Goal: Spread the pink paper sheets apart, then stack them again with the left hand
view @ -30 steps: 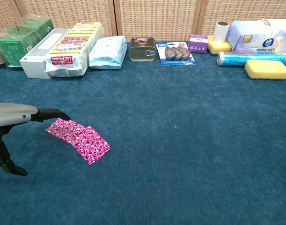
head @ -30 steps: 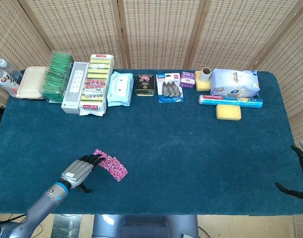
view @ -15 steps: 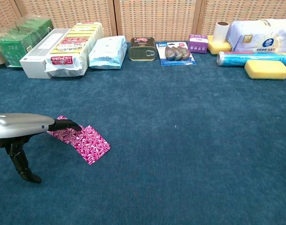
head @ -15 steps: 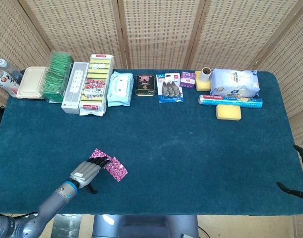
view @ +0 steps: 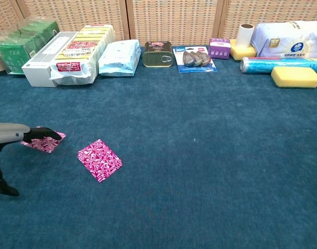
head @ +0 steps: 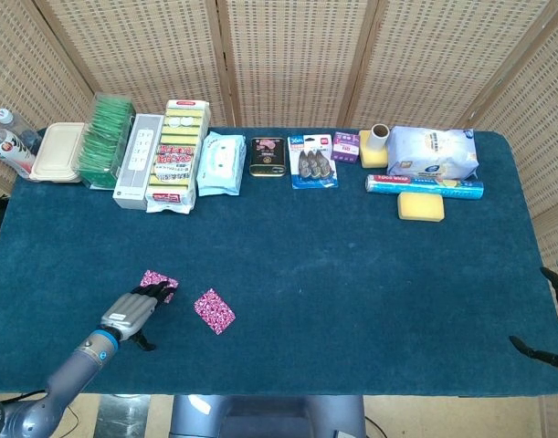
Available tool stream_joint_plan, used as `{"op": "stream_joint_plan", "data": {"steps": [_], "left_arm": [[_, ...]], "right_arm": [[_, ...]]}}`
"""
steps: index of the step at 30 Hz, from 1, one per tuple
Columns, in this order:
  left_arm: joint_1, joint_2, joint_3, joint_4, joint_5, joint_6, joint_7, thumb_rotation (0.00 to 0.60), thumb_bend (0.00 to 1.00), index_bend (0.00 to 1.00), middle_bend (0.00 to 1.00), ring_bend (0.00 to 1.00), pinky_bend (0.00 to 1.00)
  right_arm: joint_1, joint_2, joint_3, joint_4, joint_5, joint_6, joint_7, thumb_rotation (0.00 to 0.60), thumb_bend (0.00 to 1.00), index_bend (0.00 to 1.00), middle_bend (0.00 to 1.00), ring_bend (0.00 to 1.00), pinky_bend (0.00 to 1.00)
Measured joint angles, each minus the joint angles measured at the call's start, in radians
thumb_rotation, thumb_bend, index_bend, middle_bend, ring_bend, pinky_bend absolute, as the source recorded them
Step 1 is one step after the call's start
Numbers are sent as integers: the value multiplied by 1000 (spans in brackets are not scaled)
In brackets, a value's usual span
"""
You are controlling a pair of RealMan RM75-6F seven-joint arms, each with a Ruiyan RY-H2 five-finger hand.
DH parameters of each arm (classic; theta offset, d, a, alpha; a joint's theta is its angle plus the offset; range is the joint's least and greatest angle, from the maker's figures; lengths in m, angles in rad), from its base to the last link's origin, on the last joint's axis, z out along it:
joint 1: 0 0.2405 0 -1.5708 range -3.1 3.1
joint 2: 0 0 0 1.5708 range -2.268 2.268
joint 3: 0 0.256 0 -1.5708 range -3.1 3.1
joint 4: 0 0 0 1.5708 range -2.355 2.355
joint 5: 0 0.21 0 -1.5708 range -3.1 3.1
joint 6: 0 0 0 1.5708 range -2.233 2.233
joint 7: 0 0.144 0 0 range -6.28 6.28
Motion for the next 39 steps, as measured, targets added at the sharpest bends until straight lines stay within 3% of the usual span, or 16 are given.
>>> {"op": "stream_joint_plan", "data": {"steps": [9,14,20,30,39], "left_arm": [[44,81,0,-107,238,28,-85,600,78,0,0,0,82],[34,51,4,-134,250,1,-44,600,79,0,0,0,82],[-3,-25,-3,-135,178,-24,42,600,78,0,0,0,82],[-98,-124,-27,-127,-49,-3,195,600,78,0,0,0,82],[-157,-147,-46,-113,-171,33,239,600,79,0,0,0,82]], "right_arm": [[4,-1,-1,-8,0,-7,-15,600,0,80,0,0,4],[1,-3,-2,-7,2,-2,-21,600,0,80,0,0,3],[1,-4,0,-3,5,-2,-16,600,0,80,0,0,3],[-1,-1,0,-5,4,0,-12,600,0,81,0,0,3],[-2,2,1,-5,8,-1,-6,600,0,81,0,0,4]]}}
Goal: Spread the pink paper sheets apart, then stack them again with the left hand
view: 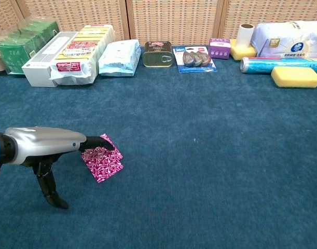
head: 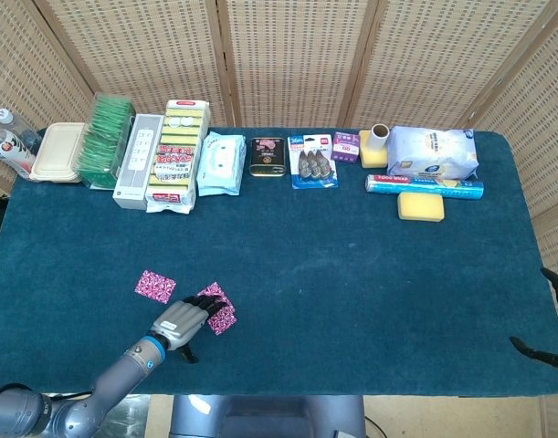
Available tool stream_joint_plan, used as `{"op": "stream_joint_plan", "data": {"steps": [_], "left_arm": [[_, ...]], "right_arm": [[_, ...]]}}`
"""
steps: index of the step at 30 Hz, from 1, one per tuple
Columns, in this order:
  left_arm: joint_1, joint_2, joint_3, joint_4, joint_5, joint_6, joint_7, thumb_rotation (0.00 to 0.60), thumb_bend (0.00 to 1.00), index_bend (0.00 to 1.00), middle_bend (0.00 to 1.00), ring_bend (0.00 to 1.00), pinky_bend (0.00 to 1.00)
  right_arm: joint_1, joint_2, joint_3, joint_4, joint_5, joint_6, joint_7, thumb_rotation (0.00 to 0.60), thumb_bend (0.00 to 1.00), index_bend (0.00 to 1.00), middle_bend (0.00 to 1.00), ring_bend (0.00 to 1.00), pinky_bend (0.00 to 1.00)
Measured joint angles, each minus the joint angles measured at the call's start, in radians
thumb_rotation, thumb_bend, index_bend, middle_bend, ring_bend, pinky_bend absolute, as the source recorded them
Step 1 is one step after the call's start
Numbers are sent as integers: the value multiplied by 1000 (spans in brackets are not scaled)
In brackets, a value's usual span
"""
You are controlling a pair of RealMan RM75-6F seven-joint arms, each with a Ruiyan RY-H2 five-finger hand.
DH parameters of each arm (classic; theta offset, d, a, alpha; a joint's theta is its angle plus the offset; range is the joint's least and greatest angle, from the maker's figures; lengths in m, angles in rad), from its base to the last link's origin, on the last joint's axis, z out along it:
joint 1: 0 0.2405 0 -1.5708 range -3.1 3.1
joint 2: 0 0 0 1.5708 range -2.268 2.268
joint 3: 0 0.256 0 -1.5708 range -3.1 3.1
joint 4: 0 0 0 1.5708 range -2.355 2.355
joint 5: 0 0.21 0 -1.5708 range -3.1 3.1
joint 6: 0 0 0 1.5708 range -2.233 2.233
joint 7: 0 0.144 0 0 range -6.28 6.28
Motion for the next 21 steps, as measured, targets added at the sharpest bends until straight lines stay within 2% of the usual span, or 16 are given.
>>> {"op": "stream_joint_plan", "data": {"steps": [9,16,21], "left_arm": [[-34,16,-15,21,-71,8,-12,600,78,0,0,0,82],[-16,68,-19,-41,29,12,-66,600,79,0,0,0,82],[-11,90,-3,-85,78,-8,-85,600,79,0,0,0,82]], "right_arm": [[0,2,1,-3,4,-1,0,600,0,81,0,0,3],[1,1,1,-4,5,-5,-2,600,0,80,0,0,4],[-1,2,0,-4,3,-1,-1,600,0,80,0,0,4]]}}
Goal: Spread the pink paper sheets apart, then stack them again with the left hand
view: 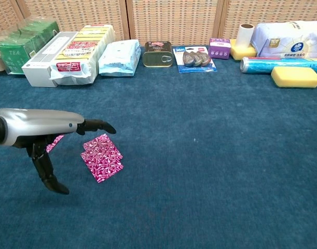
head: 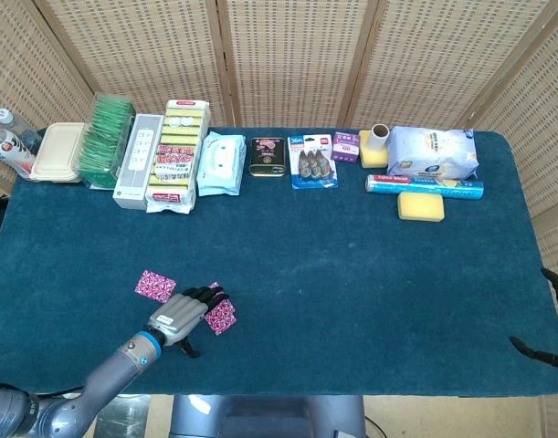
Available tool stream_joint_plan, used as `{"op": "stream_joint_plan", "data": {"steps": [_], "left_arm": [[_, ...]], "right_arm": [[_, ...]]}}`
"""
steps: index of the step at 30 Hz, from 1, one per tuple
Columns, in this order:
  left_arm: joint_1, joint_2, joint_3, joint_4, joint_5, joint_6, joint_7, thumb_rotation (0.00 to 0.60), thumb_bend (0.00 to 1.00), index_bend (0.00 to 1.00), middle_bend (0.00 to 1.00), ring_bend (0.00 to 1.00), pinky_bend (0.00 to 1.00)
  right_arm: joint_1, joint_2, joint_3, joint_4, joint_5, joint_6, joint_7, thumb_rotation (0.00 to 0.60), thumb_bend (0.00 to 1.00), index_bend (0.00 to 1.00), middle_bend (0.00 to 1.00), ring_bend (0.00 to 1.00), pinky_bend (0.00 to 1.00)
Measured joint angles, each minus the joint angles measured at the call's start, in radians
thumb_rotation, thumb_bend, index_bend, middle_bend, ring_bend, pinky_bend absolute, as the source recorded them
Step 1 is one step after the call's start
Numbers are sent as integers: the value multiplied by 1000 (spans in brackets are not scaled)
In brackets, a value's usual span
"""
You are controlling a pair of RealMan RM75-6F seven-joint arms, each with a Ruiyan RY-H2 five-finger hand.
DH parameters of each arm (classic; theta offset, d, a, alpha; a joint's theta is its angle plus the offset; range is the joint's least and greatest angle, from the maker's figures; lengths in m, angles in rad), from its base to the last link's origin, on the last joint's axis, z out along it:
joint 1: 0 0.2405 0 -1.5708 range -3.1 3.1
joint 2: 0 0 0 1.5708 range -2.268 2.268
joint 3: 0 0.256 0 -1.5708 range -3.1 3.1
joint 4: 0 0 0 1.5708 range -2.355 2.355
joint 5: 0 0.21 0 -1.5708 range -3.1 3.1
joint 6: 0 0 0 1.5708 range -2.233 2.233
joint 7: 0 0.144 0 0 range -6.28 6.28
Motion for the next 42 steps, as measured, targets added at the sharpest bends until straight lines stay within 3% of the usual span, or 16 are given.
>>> {"op": "stream_joint_plan", "data": {"steps": [9,21,32,42], "left_arm": [[-32,-80,31,19,-42,10,76,600,79,0,0,0,82],[-76,-145,20,95,-148,44,114,600,77,0,0,0,82],[-71,-129,16,153,-164,40,69,600,78,0,0,0,82],[-42,-89,2,195,-109,35,-2,600,79,0,0,0,82]], "right_arm": [[1,1,1,1,2,-2,1,600,0,80,0,0,3],[2,2,1,-3,4,-6,-3,600,0,80,0,0,3],[4,-2,0,-5,5,-9,-14,600,0,80,0,0,4],[6,-5,-1,-7,7,-11,-24,600,0,80,0,0,3]]}}
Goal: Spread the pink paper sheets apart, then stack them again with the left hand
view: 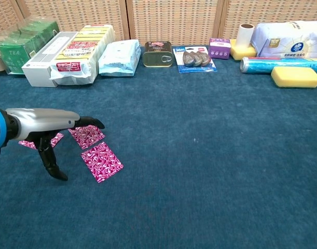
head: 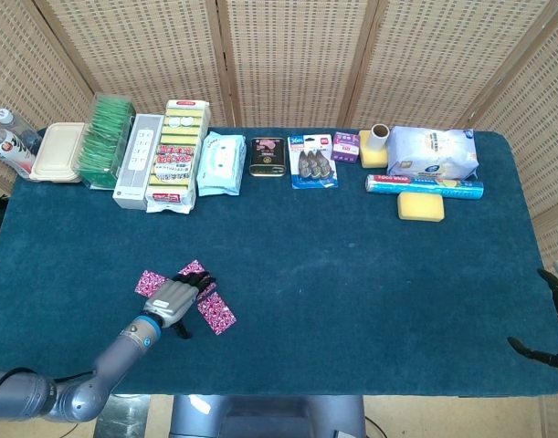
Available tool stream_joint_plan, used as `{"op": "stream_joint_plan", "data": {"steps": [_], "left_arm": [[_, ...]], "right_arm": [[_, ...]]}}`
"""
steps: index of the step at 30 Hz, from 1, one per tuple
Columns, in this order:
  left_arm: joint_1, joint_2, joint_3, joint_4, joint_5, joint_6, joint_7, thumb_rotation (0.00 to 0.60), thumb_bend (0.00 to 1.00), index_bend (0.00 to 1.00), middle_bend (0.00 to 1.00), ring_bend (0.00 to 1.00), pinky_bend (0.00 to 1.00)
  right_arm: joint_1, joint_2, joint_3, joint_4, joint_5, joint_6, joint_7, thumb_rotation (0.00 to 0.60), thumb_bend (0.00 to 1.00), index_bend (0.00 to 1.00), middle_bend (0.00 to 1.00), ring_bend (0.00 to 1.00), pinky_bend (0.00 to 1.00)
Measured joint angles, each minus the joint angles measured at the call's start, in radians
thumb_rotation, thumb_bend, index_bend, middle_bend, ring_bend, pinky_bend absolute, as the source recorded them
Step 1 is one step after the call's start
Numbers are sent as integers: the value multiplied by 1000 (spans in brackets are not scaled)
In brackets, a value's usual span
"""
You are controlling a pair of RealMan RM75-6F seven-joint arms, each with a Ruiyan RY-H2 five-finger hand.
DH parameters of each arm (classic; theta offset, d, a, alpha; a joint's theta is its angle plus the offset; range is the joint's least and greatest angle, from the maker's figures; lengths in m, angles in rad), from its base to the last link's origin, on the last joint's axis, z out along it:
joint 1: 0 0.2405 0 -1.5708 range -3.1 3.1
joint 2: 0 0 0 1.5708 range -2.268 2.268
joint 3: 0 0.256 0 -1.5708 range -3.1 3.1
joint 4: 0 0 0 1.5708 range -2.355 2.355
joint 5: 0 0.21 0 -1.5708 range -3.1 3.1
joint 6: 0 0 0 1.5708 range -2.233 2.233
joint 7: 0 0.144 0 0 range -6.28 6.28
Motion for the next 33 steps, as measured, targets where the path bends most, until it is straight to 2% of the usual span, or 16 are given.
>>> {"op": "stream_joint_plan", "data": {"steps": [8,13,17,22,33], "left_arm": [[22,14,-8,5,83,25,-20,600,81,0,0,0,82],[44,8,4,9,204,39,-32,600,99,4,0,0,82],[62,-13,19,34,330,45,-47,600,116,81,0,0,82],[89,-57,33,127,476,38,-97,600,146,161,0,0,82],[124,-98,29,212,535,23,-99,600,178,189,0,0,82]], "right_arm": [[-1,3,0,0,0,1,6,600,0,81,0,0,3],[-1,3,0,1,-1,0,9,600,0,81,0,0,4],[-3,6,0,1,-2,4,16,600,0,80,0,0,4],[-2,9,3,1,1,2,22,600,0,80,0,0,3],[-3,11,3,0,2,1,30,600,0,80,0,0,3]]}}
